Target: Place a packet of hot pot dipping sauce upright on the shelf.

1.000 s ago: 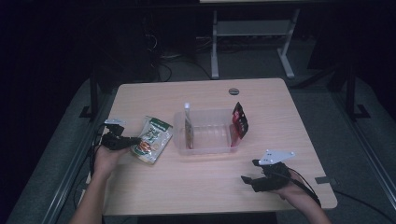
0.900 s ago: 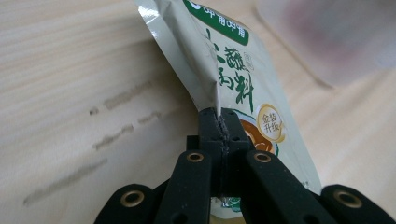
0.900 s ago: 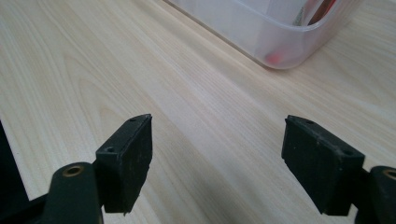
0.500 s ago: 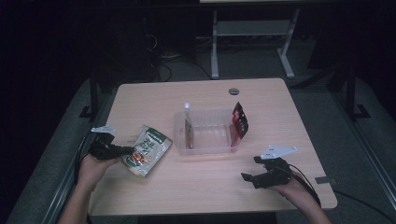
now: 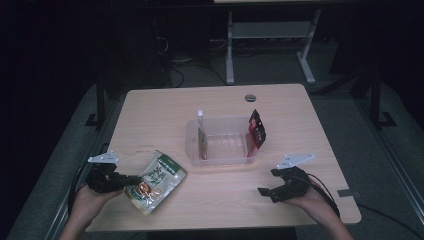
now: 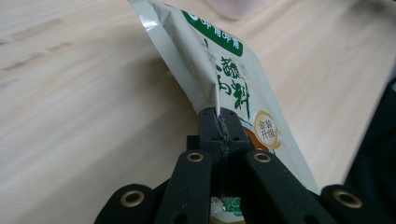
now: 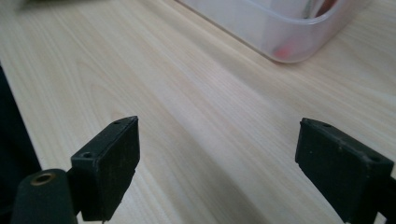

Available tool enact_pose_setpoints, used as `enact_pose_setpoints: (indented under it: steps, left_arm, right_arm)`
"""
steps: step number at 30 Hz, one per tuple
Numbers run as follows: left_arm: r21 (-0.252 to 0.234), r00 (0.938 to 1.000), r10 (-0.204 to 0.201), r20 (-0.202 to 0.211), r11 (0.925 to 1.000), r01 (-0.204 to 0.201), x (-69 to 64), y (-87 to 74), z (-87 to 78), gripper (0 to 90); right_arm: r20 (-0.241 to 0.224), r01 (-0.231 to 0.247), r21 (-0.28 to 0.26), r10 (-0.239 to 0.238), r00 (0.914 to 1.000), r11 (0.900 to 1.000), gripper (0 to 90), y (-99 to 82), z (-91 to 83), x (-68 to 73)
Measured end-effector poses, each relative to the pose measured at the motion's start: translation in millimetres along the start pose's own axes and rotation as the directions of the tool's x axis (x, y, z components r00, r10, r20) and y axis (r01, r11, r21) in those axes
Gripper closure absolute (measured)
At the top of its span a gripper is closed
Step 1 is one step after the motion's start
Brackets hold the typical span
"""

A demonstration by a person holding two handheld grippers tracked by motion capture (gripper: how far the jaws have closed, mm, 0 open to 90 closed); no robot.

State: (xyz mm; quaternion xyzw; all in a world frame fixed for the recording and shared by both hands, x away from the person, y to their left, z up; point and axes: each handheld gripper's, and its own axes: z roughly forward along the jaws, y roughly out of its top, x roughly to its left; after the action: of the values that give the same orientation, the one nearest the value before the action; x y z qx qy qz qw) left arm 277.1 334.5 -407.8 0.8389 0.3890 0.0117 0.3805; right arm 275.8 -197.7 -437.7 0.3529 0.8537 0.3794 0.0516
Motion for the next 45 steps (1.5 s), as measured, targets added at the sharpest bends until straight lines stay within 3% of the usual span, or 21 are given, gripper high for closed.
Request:
enact_pose_setpoints:
  steps: [4, 9, 12, 19, 26, 28, 30, 35, 37, 38, 40, 42, 45]
  left_arm:
    - [0.01, 0.9992, 0.028, 0.028, 0.9995, -0.028, -13.4, 0.1, 4.0, 90.0]
    - [0.005, 0.9937, 0.079, 0.08, 0.9968, -0.079, -29.9, 7.0, 13.1, 90.0]
    - [-0.01, 0.9859, 0.113, 0.123, 0.9935, -0.113, -40.3, 13.6, 20.1, 90.0]
    - [-0.03, 0.9607, 0.201, 0.191, 0.9794, -0.2, -63.8, 28.7, 36.7, 90.0]
    - [-0.06, 0.9216, 0.276, 0.272, 0.9609, -0.27, -84.9, 46.5, 58.3, 90.0]
    - [-0.065, 0.9066, 0.302, 0.295, 0.9529, -0.296, -90.1, 52.1, 66.1, 90.0]
    - [-0.071, 0.8905, 0.326, 0.318, 0.9447, -0.32, -94.4, 57.5, 73.8, 90.0]
    - [-0.083, 0.8584, 0.371, 0.354, 0.9267, -0.367, -103.7, 69.3, 89.6, 90.0]
    - [-0.09, 0.8483, 0.385, 0.363, 0.9208, -0.379, -106.8, 72.7, 93.5, 90.0]
    - [-0.094, 0.8396, 0.4, 0.368, 0.9142, -0.394, -108.2, 74.5, 94.6, 90.0]
    - [-0.102, 0.8325, 0.408, 0.374, 0.9105, -0.401, -112.0, 76.9, 96.6, 90.0]
    - [-0.114, 0.8212, 0.428, 0.378, 0.9016, -0.417, -115.6, 78.8, 97.9, 90.0]
    - [-0.12, 0.8124, 0.436, 0.387, 0.8976, -0.424, -120.1, 79.8, 99.4, 90.0]
  right_arm:
    - [-0.022, 0.0, 0.016, 0.001, 0.9998, 0.9999, 13.4, 0.8, 1.7, 2.4]
    - [-0.052, -0.015, 0.033, 0.016, 0.9985, 0.9993, 11.2, 0.8, 4.1, 1.9]
    - [-0.061, -0.026, 0.035, 0.028, 0.9978, 0.9991, 10.8, 2.0, 4.6, 1.0]
    - [-0.114, -0.036, 0.031, 0.039, 0.9927, 0.9989, 10.9, 3.3, 5.2, 1.0]
    - [-0.212, -0.031, 0.004, 0.031, 0.9768, 0.9995, 20.7, 8.7, 7.4, 5.3]
    - [-0.245, -0.035, -0.001, 0.034, 0.9688, 0.9994, 22.4, 10.7, 8.8, 5.8]
    - [-0.296, -0.039, -0.007, 0.035, 0.9547, 0.9992, 27.3, 12.6, 10.1, 5.3]
    - [-0.358, -0.045, -0.033, 0.031, 0.9333, 0.9984, 30.9, 13.4, 10.0, 4.5]
    - [-0.378, -0.054, -0.035, 0.037, 0.9249, 0.9979, 31.2, 12.9, 10.3, 3.8]
    - [-0.393, -0.062, -0.037, 0.043, 0.9186, 0.9974, 31.8, 12.7, 10.6, 3.6]
    - [-0.416, -0.066, -0.049, 0.04, 0.9086, 0.9966, 33.6, 12.6, 11.3, 2.5]
    - [-0.431, -0.068, -0.052, 0.039, 0.9014, 0.9963, 36.1, 13.4, 11.4, 2.6]
    - [-0.454, -0.064, -0.067, 0.026, 0.8908, 0.9957, 43.2, 14.7, 11.3, 3.1]
